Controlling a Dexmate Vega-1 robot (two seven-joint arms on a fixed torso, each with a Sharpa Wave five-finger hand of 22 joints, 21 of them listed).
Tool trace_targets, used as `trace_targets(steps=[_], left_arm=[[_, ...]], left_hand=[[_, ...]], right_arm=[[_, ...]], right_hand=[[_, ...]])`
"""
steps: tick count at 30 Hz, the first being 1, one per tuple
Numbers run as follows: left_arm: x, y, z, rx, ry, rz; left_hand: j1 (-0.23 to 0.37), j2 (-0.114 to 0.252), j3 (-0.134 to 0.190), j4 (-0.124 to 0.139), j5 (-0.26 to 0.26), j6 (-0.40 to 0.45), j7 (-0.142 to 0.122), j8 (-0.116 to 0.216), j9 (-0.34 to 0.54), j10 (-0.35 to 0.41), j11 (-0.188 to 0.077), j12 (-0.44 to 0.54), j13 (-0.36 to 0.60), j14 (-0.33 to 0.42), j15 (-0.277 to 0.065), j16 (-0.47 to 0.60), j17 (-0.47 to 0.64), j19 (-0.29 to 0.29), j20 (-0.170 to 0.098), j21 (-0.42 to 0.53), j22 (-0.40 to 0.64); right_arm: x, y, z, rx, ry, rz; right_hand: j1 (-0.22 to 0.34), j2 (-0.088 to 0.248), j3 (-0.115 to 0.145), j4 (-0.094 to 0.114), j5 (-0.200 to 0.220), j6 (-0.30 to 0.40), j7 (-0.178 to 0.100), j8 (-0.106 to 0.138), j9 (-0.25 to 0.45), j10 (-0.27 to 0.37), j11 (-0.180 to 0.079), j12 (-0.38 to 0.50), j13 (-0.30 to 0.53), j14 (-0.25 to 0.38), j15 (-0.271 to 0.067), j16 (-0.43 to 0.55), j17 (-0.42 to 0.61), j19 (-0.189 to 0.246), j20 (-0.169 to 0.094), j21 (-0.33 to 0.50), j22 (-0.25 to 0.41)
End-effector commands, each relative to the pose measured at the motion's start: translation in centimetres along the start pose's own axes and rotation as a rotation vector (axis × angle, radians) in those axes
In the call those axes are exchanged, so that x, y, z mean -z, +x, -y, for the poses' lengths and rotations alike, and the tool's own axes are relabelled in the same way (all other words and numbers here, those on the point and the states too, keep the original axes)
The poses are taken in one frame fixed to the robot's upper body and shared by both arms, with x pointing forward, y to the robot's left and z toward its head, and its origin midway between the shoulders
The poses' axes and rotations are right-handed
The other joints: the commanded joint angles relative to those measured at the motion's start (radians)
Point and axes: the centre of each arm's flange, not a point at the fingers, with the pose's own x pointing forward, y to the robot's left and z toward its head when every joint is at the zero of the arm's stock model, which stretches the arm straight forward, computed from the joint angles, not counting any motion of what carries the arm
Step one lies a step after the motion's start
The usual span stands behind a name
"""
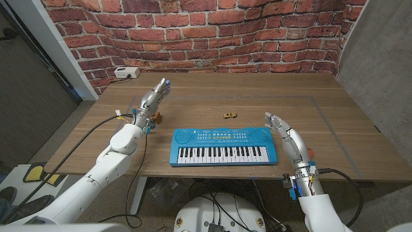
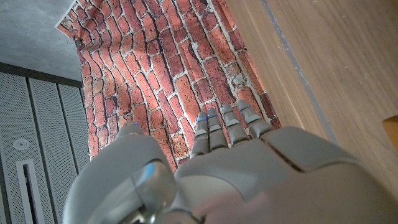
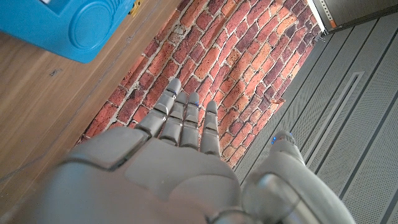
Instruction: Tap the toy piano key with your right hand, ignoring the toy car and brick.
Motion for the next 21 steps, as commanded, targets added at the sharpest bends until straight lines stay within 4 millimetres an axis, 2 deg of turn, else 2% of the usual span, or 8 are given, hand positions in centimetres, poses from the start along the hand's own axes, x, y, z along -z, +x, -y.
trace_targets(steps=[1, 6, 13, 21], left_arm=[[-0.9, 0.1, 0.2, -0.001, 0.010, 0.017], [-1.4, 0.5, 0.2, -0.002, 0.012, 0.029], [-1.8, 0.8, 0.1, -0.003, 0.022, 0.039], [-1.8, 0.8, 0.0, -0.013, 0.020, 0.043]], left_hand=[[0.007, -0.006, -0.003, 0.003, -0.002, 0.013, 0.003, 0.005, 0.004, 0.011, 0.003, 0.003, 0.003, 0.011, 0.001, 0.004, 0.002, 0.010, -0.004, -0.003, 0.004], [0.006, -0.006, -0.003, 0.003, -0.002, 0.014, 0.003, 0.005, 0.004, 0.013, 0.006, 0.003, 0.003, 0.011, 0.001, 0.004, 0.002, 0.010, -0.004, -0.005, 0.004], [0.005, -0.006, -0.005, 0.004, -0.002, 0.019, 0.005, 0.005, 0.004, 0.019, 0.001, 0.004, 0.003, 0.015, -0.001, 0.005, 0.002, 0.010, -0.005, -0.008, 0.004], [0.004, -0.006, -0.005, 0.005, -0.002, 0.028, 0.007, 0.007, 0.004, 0.025, 0.001, 0.005, 0.003, 0.020, -0.002, 0.006, 0.002, 0.011, -0.005, -0.010, 0.004]], right_arm=[[-0.2, -1.9, 0.1, 0.014, -0.136, 0.017], [0.0, -2.7, 0.3, 0.034, -0.271, 0.004], [0.0, -3.6, 0.4, 0.082, -0.352, 0.044], [-0.3, -4.5, 1.2, 0.117, -0.435, 0.092]], right_hand=[[0.006, 0.010, 0.003, -0.006, 0.007, 0.012, -0.006, 0.006, 0.005, 0.011, -0.007, 0.006, 0.002, 0.015, -0.003, 0.007, 0.002, 0.012, -0.001, -0.001, 0.004], [0.011, 0.014, 0.005, -0.008, 0.007, 0.019, -0.013, 0.006, 0.005, 0.022, -0.013, 0.008, 0.002, 0.026, -0.009, 0.008, 0.002, 0.026, -0.006, -0.001, 0.004], [0.017, 0.019, 0.009, -0.011, 0.007, 0.030, -0.014, 0.007, 0.005, 0.039, -0.023, 0.013, 0.003, 0.038, -0.018, 0.008, 0.001, 0.038, -0.013, -0.002, 0.004], [0.029, 0.017, 0.011, -0.020, 0.007, 0.053, -0.032, 0.011, 0.005, 0.046, -0.035, 0.011, 0.003, 0.049, -0.032, 0.005, 0.000, 0.049, -0.019, -0.007, 0.004]])
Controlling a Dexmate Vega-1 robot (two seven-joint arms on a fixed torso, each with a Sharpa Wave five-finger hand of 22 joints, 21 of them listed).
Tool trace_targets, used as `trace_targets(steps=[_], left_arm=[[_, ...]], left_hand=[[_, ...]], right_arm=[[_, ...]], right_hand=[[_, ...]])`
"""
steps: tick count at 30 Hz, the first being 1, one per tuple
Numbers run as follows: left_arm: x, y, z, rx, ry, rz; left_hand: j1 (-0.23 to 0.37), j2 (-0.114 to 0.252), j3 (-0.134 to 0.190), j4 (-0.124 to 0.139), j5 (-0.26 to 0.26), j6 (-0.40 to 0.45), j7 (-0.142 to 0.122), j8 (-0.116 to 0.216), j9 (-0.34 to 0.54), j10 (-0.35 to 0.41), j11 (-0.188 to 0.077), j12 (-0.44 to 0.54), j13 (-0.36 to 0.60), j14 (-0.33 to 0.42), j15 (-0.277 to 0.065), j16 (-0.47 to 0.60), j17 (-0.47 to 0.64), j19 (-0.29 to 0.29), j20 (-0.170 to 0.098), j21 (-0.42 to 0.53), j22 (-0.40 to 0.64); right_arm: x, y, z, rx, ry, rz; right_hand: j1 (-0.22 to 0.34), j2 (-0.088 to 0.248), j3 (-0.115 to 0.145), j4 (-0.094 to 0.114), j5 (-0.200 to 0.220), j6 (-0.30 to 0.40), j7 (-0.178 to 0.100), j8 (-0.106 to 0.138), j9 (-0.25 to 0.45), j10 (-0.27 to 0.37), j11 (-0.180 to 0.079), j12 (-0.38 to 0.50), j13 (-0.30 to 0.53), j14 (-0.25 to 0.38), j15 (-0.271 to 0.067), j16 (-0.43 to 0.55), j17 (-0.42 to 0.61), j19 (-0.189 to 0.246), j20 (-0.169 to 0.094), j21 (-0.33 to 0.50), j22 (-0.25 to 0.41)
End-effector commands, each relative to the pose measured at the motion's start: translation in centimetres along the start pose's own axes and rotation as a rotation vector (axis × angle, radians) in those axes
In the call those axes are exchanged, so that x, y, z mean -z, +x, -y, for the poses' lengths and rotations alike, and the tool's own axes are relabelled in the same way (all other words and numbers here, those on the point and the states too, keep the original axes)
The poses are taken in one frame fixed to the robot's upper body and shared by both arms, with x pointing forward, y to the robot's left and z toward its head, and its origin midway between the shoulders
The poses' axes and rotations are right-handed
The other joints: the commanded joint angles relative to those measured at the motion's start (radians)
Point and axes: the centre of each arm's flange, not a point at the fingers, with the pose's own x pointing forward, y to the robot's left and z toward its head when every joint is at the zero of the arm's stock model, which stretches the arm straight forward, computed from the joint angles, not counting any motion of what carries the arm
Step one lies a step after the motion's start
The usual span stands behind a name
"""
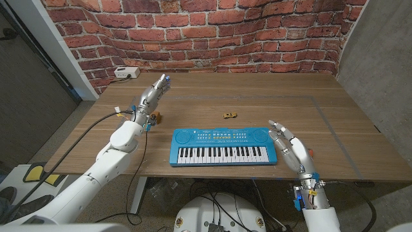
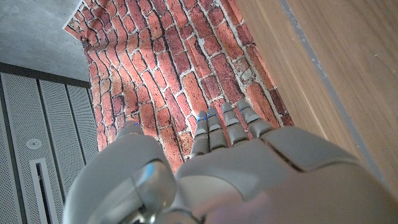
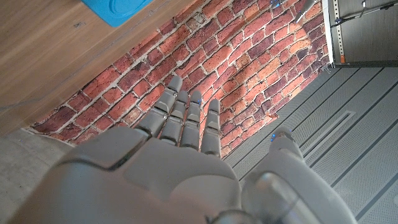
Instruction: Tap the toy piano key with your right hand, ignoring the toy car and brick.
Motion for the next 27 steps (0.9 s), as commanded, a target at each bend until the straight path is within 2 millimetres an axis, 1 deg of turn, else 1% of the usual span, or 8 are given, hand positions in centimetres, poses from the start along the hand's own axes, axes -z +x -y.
trace_targets(steps=[1, 5, 11, 12, 18, 19, 22, 27], left_arm=[[-0.4, 0.2, -0.1, -0.010, 0.006, 0.009], [-0.5, 0.2, -0.2, -0.015, 0.011, 0.008], [-0.7, 0.2, -0.3, -0.016, 0.013, 0.010], [-0.7, 0.2, -0.3, -0.014, 0.014, 0.010], [-0.8, 0.5, 0.0, 0.001, 0.014, 0.014], [-0.8, 0.5, 0.0, 0.004, 0.015, 0.014], [-0.9, 0.5, 0.1, 0.008, 0.018, 0.013], [-1.1, 0.5, 0.0, 0.006, 0.030, 0.010]], left_hand=[[-0.007, 0.005, -0.005, 0.005, -0.002, 0.009, 0.000, 0.007, 0.004, 0.012, -0.001, 0.005, 0.003, 0.008, 0.000, 0.006, 0.002, 0.007, 0.000, -0.003, 0.004], [-0.007, 0.005, -0.005, 0.005, -0.003, 0.013, 0.000, 0.007, 0.004, 0.015, -0.004, 0.005, 0.003, 0.009, -0.001, 0.006, 0.002, 0.008, -0.001, -0.004, 0.004], [-0.007, 0.006, -0.006, 0.006, -0.003, 0.016, 0.003, 0.007, 0.004, 0.018, -0.001, 0.005, 0.003, 0.012, -0.004, 0.006, 0.002, 0.009, -0.001, -0.005, 0.004], [-0.007, 0.006, -0.006, 0.006, -0.003, 0.016, 0.003, 0.007, 0.004, 0.018, -0.002, 0.005, 0.003, 0.012, -0.004, 0.006, 0.002, 0.009, -0.002, -0.006, 0.005], [-0.008, 0.007, -0.006, 0.006, -0.003, 0.018, 0.004, 0.007, 0.004, 0.022, -0.003, 0.006, 0.003, 0.013, -0.004, 0.006, 0.002, 0.010, -0.002, -0.008, 0.005], [-0.008, 0.007, -0.006, 0.006, -0.003, 0.018, 0.004, 0.006, 0.004, 0.022, -0.003, 0.006, 0.003, 0.013, -0.005, 0.005, 0.002, 0.010, -0.002, -0.008, 0.005], [-0.007, 0.008, -0.006, 0.006, -0.003, 0.020, 0.005, 0.006, 0.004, 0.022, -0.002, 0.005, 0.003, 0.015, -0.004, 0.005, 0.002, 0.011, -0.003, -0.009, 0.005], [-0.007, 0.008, -0.005, 0.006, -0.003, 0.020, 0.003, 0.006, 0.004, 0.023, -0.004, 0.005, 0.003, 0.015, -0.004, 0.005, 0.002, 0.011, -0.002, -0.010, 0.005]], right_arm=[[-0.2, -1.5, 1.1, 0.060, -0.159, 0.066], [-0.7, -2.1, 1.9, 0.043, -0.258, 0.083], [-1.7, -2.8, 2.9, -0.022, -0.470, 0.121], [-1.9, -2.8, 3.0, -0.038, -0.506, 0.131], [-2.8, -3.1, 3.0, -0.094, -0.641, 0.161], [-2.8, -3.2, 2.9, -0.096, -0.655, 0.163], [-2.9, -3.5, 2.8, -0.103, -0.688, 0.165], [-2.8, -3.9, 2.2, -0.125, -0.758, 0.170]], right_hand=[[0.017, 0.001, 0.004, -0.009, 0.006, 0.016, -0.005, 0.004, 0.005, 0.010, -0.008, 0.004, 0.003, 0.012, -0.005, 0.001, 0.002, 0.016, -0.023, -0.007, 0.004], [0.027, -0.001, 0.006, -0.016, 0.007, 0.035, -0.017, 0.007, 0.005, 0.026, -0.023, 0.007, 0.003, 0.027, -0.016, 0.001, 0.001, 0.031, -0.032, -0.008, 0.004], [0.032, 0.008, 0.011, -0.016, 0.010, 0.041, -0.027, 0.005, 0.006, 0.034, -0.034, 0.007, 0.003, 0.039, -0.031, 0.001, 0.003, 0.047, -0.042, -0.009, 0.005], [0.034, 0.010, 0.012, -0.016, 0.010, 0.041, -0.029, 0.005, 0.006, 0.034, -0.038, 0.006, 0.003, 0.041, -0.034, 0.001, 0.003, 0.048, -0.043, -0.009, 0.005], [0.062, 0.023, 0.027, -0.027, 0.015, 0.032, -0.039, -0.002, 0.006, 0.020, -0.038, -0.003, 0.004, 0.040, -0.036, -0.005, 0.002, 0.055, -0.046, -0.014, 0.004], [0.069, 0.023, 0.030, -0.031, 0.015, 0.027, -0.040, -0.004, 0.006, 0.013, -0.044, -0.007, 0.004, 0.038, -0.036, -0.007, 0.002, 0.054, -0.048, -0.017, 0.004], [0.089, 0.014, 0.034, -0.041, 0.014, 0.021, -0.043, -0.008, 0.006, -0.010, -0.044, -0.019, 0.005, 0.025, -0.037, -0.015, 0.001, 0.050, -0.049, -0.026, 0.004], [0.113, -0.007, 0.035, -0.053, 0.014, 0.016, -0.046, -0.010, 0.006, -0.026, -0.037, -0.027, 0.005, 0.006, -0.033, -0.022, 0.001, 0.043, -0.049, -0.037, 0.004]])
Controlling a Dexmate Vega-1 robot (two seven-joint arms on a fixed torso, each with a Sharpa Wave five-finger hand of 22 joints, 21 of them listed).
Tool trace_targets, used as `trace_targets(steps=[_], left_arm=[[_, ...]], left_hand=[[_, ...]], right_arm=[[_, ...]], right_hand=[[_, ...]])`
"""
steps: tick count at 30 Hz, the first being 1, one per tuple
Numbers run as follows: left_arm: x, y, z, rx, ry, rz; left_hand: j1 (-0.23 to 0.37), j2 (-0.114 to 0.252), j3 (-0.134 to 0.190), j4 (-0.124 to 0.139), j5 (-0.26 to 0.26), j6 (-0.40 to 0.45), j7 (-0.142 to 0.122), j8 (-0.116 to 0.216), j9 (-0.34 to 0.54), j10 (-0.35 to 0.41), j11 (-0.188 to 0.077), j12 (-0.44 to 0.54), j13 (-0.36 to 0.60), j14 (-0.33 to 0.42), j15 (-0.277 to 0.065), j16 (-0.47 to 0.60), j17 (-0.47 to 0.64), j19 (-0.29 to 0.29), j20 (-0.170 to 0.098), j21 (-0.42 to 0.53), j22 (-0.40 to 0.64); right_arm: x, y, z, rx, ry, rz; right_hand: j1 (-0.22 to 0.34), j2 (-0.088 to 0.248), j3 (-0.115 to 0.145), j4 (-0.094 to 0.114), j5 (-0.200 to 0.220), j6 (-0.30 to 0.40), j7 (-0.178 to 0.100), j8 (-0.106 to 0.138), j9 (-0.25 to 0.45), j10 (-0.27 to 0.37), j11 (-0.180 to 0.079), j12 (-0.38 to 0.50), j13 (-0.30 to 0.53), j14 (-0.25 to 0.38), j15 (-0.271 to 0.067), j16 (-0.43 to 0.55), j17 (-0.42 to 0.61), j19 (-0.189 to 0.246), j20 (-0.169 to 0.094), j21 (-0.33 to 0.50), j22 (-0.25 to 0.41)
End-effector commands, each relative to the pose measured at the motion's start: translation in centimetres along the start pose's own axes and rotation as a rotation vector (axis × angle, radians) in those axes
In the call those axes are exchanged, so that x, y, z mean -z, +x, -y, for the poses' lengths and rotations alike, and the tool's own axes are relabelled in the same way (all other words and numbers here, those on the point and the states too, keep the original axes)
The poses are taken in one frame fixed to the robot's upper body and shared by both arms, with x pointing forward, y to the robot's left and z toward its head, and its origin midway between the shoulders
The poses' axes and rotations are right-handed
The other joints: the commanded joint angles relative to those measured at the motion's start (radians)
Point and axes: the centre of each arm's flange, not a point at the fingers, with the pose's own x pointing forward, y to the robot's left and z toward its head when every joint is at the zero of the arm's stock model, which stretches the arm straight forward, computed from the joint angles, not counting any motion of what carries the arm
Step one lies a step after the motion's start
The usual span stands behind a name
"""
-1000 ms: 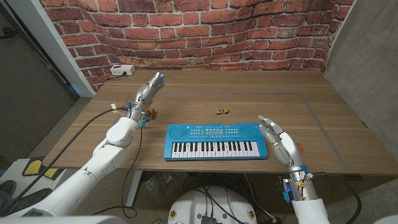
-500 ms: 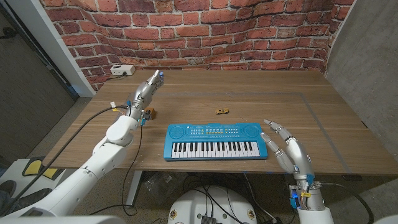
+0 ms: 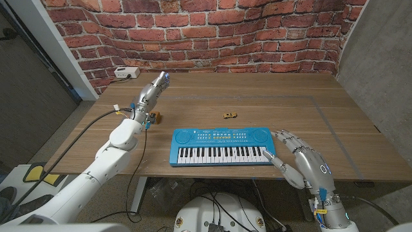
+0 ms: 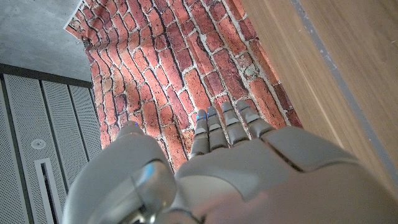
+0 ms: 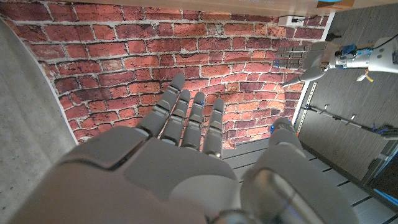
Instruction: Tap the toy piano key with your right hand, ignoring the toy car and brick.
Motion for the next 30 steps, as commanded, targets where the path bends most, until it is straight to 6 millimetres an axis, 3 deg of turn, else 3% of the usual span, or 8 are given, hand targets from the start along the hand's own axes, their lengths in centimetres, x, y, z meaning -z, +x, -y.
trace_targets(steps=[1, 13, 17, 22, 30], left_arm=[[-0.4, 0.1, 0.1, 0.010, 0.016, -0.003], [-0.2, 0.2, -0.4, -0.005, 0.022, -0.012], [-0.1, 0.2, -0.5, -0.011, 0.020, -0.012], [0.2, 0.5, -0.5, -0.009, 0.013, -0.016], [0.3, 0.7, -0.4, -0.014, 0.004, -0.002]], left_hand=[[0.003, -0.002, -0.003, 0.004, -0.003, 0.014, 0.000, 0.006, 0.004, 0.008, 0.002, 0.004, 0.002, 0.010, 0.001, 0.005, 0.002, 0.013, -0.002, -0.002, 0.005], [0.004, 0.000, -0.003, 0.004, -0.003, 0.016, 0.001, 0.005, 0.004, 0.010, 0.000, 0.003, 0.002, 0.012, 0.000, 0.004, 0.002, 0.014, -0.003, -0.006, 0.005], [0.004, 0.000, -0.002, 0.004, -0.003, 0.017, 0.001, 0.004, 0.004, 0.010, 0.001, 0.003, 0.002, 0.012, 0.001, 0.004, 0.002, 0.015, -0.004, -0.007, 0.005], [0.004, 0.001, -0.002, 0.004, -0.003, 0.018, 0.001, 0.004, 0.004, 0.012, 0.000, 0.003, 0.002, 0.012, 0.001, 0.003, 0.002, 0.016, -0.003, -0.008, 0.005], [0.005, 0.002, -0.002, 0.004, -0.003, 0.019, 0.000, 0.003, 0.004, 0.014, 0.002, 0.002, 0.002, 0.012, 0.001, 0.002, 0.001, 0.017, -0.003, -0.010, 0.005]], right_arm=[[-0.9, -0.9, 0.0, -0.053, -0.206, 0.043], [-1.0, -0.7, -1.7, -0.121, -0.335, 0.022], [-1.2, -0.7, -2.3, -0.160, -0.370, 0.002], [-1.4, -0.8, -2.8, -0.207, -0.425, -0.024], [-1.2, -0.6, -3.1, -0.311, -0.425, -0.022]], right_hand=[[0.026, -0.017, 0.004, -0.015, 0.010, -0.008, -0.004, -0.003, 0.001, -0.017, 0.001, -0.008, 0.006, -0.021, 0.005, -0.011, 0.001, -0.007, -0.046, -0.012, 0.004], [0.114, -0.074, 0.015, -0.017, 0.019, -0.074, -0.004, -0.019, 0.003, -0.089, 0.019, -0.027, 0.009, -0.097, 0.023, -0.016, 0.004, -0.048, -0.032, -0.058, 0.006], [0.144, -0.088, 0.020, -0.013, 0.020, -0.120, -0.005, -0.027, 0.004, -0.139, 0.029, -0.034, 0.010, -0.137, 0.037, -0.017, 0.006, -0.073, -0.017, -0.081, 0.008], [0.220, -0.090, 0.043, -0.018, 0.026, -0.168, -0.004, -0.026, 0.004, -0.222, 0.033, -0.041, 0.011, -0.199, 0.063, -0.017, 0.006, -0.107, 0.021, -0.111, 0.010], [0.263, -0.107, 0.050, -0.019, 0.031, -0.207, 0.005, -0.028, 0.005, -0.266, 0.039, -0.040, 0.011, -0.226, 0.079, -0.015, 0.006, -0.117, 0.035, -0.124, 0.011]])
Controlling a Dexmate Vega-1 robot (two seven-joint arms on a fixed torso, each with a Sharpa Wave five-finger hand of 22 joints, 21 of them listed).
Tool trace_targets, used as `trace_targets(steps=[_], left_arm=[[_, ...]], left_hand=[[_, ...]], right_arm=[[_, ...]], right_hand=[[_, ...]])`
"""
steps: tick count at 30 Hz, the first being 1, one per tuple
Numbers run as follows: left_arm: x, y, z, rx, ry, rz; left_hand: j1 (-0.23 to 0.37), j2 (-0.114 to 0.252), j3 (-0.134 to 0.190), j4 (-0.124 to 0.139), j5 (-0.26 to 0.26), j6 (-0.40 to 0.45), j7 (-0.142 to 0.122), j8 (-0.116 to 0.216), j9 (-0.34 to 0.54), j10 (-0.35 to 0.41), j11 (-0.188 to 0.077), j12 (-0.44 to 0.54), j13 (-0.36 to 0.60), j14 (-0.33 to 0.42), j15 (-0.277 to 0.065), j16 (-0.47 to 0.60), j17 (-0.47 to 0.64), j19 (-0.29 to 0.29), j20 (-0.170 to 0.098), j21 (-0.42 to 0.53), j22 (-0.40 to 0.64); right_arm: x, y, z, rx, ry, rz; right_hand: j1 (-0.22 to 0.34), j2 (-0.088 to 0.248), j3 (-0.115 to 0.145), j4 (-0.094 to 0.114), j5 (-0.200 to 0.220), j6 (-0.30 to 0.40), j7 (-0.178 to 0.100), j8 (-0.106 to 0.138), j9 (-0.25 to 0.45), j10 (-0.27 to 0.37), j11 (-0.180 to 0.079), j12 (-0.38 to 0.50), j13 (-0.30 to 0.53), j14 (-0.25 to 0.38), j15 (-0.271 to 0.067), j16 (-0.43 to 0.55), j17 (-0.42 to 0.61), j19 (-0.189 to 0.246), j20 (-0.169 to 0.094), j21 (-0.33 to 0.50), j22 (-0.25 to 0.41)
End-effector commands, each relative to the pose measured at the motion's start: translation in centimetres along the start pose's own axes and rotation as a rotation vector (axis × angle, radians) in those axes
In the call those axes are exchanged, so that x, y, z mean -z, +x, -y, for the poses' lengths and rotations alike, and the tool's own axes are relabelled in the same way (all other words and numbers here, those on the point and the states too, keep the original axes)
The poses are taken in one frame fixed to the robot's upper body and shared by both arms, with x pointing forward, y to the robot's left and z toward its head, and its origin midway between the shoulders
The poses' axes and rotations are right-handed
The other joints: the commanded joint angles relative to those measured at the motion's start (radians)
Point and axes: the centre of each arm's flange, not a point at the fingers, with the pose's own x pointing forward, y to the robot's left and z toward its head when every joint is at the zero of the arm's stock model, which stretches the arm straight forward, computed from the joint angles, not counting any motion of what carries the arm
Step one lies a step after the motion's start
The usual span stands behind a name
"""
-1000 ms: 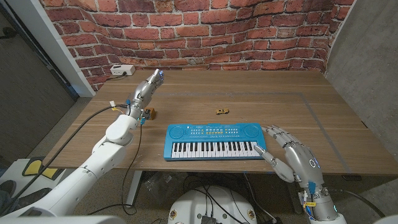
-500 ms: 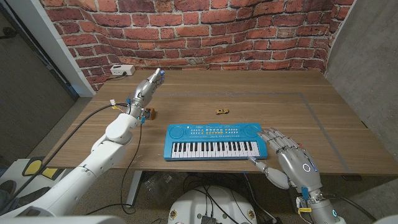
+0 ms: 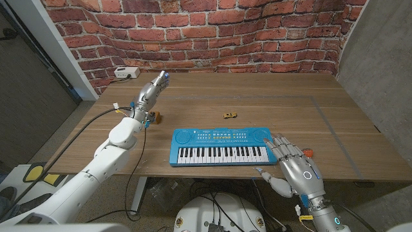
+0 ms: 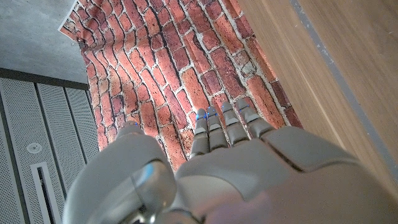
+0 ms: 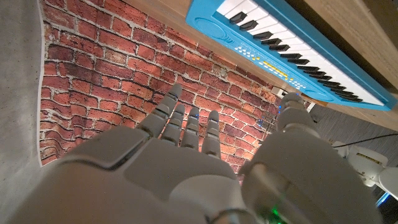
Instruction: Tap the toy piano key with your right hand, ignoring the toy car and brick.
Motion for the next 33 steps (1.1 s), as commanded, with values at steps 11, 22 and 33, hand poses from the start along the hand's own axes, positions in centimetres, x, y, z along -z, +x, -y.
trace_targets(steps=[11, 22, 33], left_arm=[[0.0, 0.3, 0.3, -0.018, -0.019, 0.016], [-0.6, 0.7, 0.7, -0.014, -0.014, 0.019], [-0.4, 0.6, 0.7, -0.010, -0.023, 0.006]], left_hand=[[0.006, 0.003, -0.002, 0.004, -0.003, 0.011, 0.002, 0.002, 0.005, 0.008, -0.001, 0.001, 0.002, 0.013, 0.000, 0.001, 0.002, 0.008, -0.001, -0.006, 0.005], [0.008, 0.005, -0.001, 0.003, -0.003, 0.016, 0.004, 0.002, 0.005, 0.018, -0.009, 0.003, 0.002, 0.019, -0.006, 0.002, 0.001, 0.015, -0.008, -0.009, 0.005], [0.011, 0.008, 0.002, 0.002, -0.003, 0.025, 0.004, 0.004, 0.005, 0.024, -0.013, 0.003, 0.002, 0.023, -0.010, 0.002, 0.001, 0.018, -0.011, -0.013, 0.005]], right_arm=[[0.3, 0.4, -1.1, -0.215, -0.037, 0.000], [0.3, 1.3, -1.9, -0.352, -0.026, -0.023], [0.3, 1.5, -2.2, -0.404, -0.009, -0.009]], right_hand=[[0.041, -0.013, 0.009, 0.009, 0.006, 0.008, -0.022, 0.010, 0.005, -0.048, 0.013, 0.002, 0.002, -0.037, 0.033, 0.000, 0.005, -0.032, 0.033, -0.026, 0.004], [0.092, 0.067, 0.050, 0.028, 0.006, 0.015, -0.080, 0.008, 0.000, -0.263, 0.047, 0.000, 0.003, -0.263, 0.094, -0.002, 0.012, -0.232, 0.067, -0.123, 0.013], [0.150, 0.113, 0.089, 0.013, 0.000, -0.010, -0.086, 0.005, -0.001, -0.306, 0.050, 0.006, 0.004, -0.302, 0.107, 0.003, 0.012, -0.273, 0.081, -0.134, 0.015]])
